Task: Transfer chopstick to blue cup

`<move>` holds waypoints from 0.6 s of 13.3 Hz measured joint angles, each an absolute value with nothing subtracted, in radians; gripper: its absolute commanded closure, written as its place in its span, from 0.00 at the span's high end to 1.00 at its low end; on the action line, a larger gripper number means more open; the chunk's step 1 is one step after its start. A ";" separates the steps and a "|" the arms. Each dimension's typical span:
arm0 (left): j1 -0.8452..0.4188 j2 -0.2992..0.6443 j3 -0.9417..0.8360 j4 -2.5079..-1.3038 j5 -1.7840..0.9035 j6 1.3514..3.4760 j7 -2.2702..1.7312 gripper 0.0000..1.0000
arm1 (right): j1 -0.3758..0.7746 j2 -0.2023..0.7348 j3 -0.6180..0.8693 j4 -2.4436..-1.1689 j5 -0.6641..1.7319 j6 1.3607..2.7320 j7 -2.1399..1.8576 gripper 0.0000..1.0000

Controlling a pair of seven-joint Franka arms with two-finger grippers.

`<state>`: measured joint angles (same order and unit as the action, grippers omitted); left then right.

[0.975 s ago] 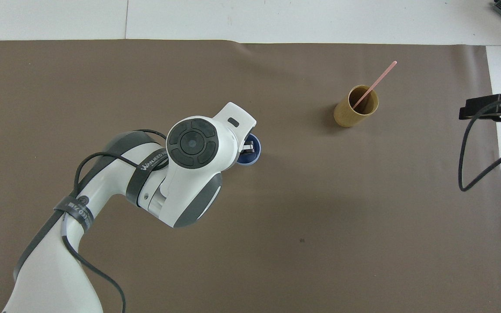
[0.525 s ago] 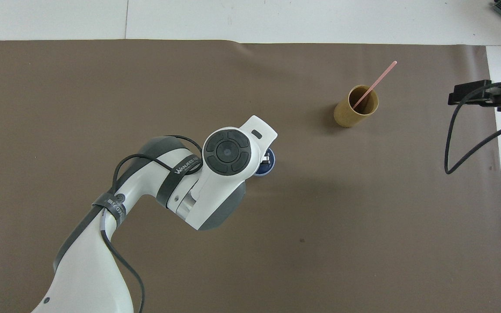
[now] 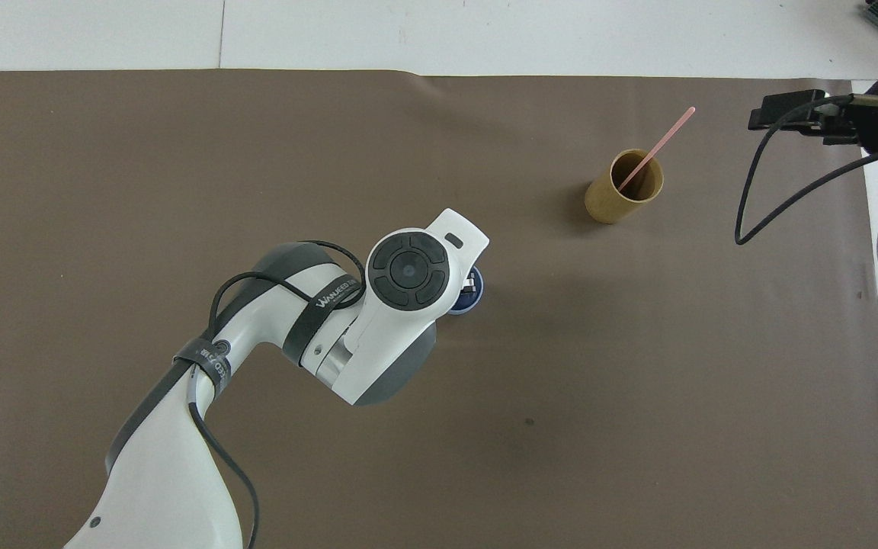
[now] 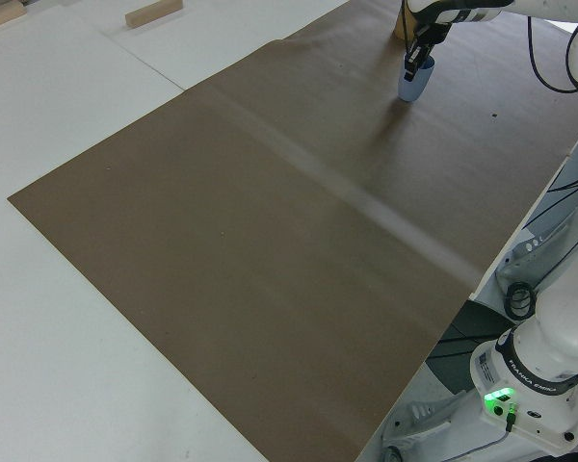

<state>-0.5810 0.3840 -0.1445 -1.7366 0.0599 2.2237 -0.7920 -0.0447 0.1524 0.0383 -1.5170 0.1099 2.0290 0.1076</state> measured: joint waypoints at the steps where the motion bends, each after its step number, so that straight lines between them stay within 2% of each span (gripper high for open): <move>1: -0.583 0.386 -0.145 -1.736 0.060 2.224 -0.800 0.99 | -0.045 0.167 0.039 -1.518 0.110 2.047 0.105 1.00; 3: -0.583 0.385 -0.143 -1.734 0.060 2.224 -0.806 1.00 | -0.045 0.196 0.039 -1.523 0.110 2.063 0.096 1.00; 6: -0.582 0.375 -0.132 -1.723 0.061 2.198 -0.809 1.00 | -0.044 0.249 0.039 -1.556 0.110 2.237 0.073 1.00; 8: -0.568 0.344 -0.123 -1.692 0.063 2.144 -0.809 1.00 | -0.033 0.284 0.040 -1.569 0.112 2.307 0.065 1.00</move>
